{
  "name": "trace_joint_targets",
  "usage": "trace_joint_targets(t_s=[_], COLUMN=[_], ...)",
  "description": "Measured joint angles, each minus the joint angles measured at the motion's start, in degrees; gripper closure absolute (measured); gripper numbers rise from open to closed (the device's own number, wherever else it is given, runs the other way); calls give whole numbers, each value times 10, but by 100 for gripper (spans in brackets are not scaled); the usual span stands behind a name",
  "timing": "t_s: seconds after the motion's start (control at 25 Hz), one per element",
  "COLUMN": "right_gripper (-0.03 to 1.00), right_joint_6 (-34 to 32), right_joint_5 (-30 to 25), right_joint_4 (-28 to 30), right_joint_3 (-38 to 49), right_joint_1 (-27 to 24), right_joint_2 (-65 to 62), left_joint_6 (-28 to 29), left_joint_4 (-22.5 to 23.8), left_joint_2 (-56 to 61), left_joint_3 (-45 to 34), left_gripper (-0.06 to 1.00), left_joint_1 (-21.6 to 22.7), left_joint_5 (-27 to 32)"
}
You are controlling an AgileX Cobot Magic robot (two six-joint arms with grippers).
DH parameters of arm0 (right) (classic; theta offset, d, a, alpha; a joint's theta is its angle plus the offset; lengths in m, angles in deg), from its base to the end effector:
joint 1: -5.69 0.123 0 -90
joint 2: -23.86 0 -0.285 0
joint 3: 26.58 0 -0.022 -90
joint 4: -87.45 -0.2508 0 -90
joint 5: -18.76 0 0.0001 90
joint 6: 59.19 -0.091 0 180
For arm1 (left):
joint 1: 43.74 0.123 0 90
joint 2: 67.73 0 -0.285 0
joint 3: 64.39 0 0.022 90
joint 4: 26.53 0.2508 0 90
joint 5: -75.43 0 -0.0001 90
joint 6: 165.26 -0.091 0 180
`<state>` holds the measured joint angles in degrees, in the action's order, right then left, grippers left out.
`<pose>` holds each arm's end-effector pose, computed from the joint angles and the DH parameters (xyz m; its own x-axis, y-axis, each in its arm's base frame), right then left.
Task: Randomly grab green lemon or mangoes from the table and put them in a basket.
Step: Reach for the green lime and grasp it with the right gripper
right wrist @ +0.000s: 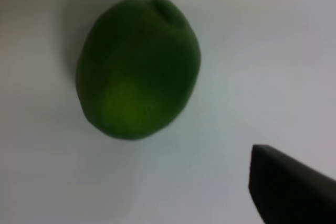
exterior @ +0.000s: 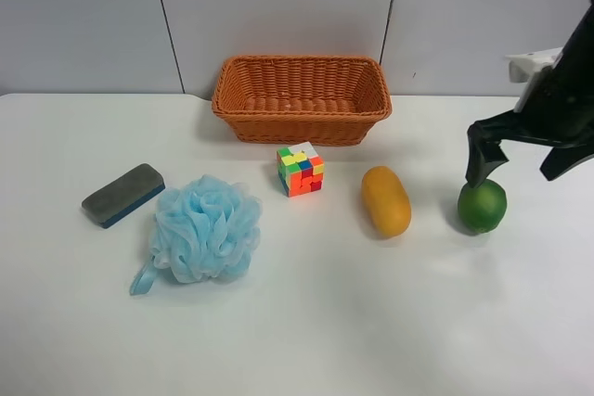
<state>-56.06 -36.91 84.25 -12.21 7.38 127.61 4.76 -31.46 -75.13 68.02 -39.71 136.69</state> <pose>0.3088 0.0133 0.2107 -0.9926 -0.0524 -0.1099 -0.0574 0.9974 0.0433 -0.0079 -0.0074 0.2815 -0.4363 0.1016 -0.8941 0.0556 0.9948 0.0859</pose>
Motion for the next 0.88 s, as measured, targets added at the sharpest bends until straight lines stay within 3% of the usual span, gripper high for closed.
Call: trace_joint_targets(t_s=[0.36, 0.88], right_gripper=[-2, -2], right_joint_6=[-3, -5], right_joint_5=[52, 120], right_joint_4=[38, 41], right_joint_3=[0, 0], right_joint_1=[6, 6], right_joint_2=[90, 142], left_joint_6=[0, 0], left_joint_4=[0, 0], left_joint_2=[0, 0], left_joint_3=[0, 0], left_gripper=[-5, -5], left_joint_1=[0, 0], left_joint_5=[0, 0])
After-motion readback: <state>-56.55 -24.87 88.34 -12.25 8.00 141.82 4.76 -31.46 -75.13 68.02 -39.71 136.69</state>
